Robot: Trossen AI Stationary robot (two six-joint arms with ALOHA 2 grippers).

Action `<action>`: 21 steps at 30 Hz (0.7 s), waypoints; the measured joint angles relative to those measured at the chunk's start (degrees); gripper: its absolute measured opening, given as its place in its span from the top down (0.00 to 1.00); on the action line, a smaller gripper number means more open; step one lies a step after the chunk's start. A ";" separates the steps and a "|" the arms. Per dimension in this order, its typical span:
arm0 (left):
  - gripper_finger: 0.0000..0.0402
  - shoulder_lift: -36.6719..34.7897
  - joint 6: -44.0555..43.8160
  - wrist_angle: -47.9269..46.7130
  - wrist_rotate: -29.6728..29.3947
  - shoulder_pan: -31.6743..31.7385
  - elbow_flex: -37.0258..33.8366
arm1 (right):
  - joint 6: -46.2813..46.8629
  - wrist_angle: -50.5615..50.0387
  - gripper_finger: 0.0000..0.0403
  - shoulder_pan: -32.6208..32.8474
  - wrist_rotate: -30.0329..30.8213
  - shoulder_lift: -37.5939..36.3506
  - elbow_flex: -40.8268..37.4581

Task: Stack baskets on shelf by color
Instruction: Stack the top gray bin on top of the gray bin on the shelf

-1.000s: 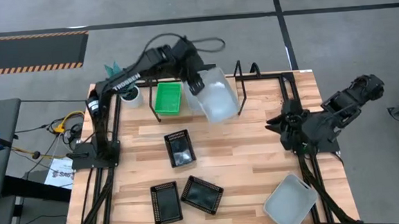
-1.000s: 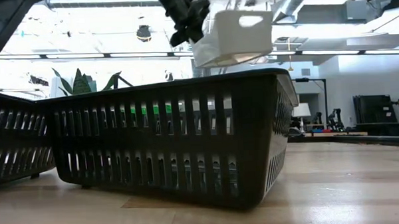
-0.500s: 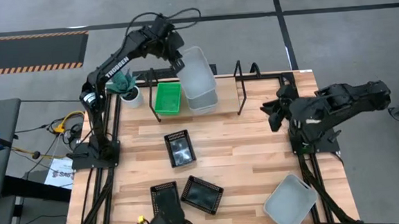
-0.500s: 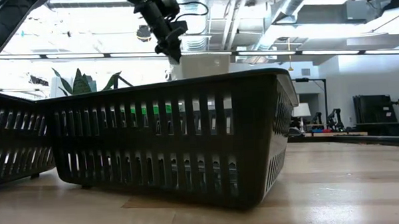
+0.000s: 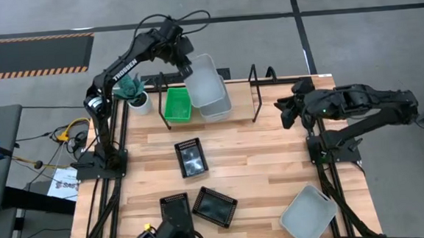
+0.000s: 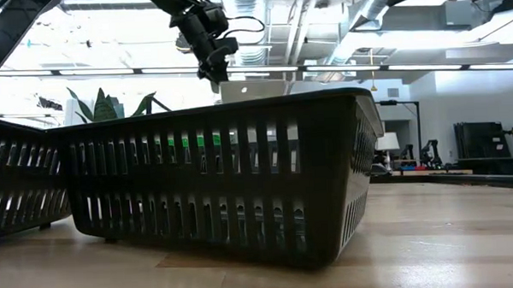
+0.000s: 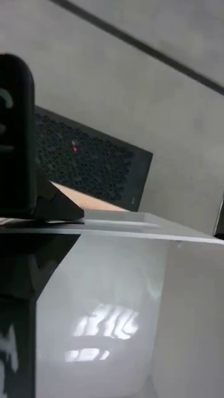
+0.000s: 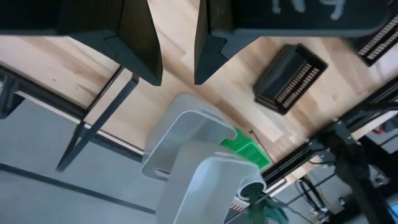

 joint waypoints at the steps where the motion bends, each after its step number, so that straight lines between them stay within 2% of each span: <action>1: 1.00 0.00 -0.36 0.02 0.37 -0.10 -0.17 | -0.14 0.00 0.71 -0.42 0.00 0.00 0.00; 21: 1.00 0.04 -4.67 2.39 1.59 -3.48 -0.22 | -0.84 -0.13 0.71 -1.70 -0.07 0.00 0.00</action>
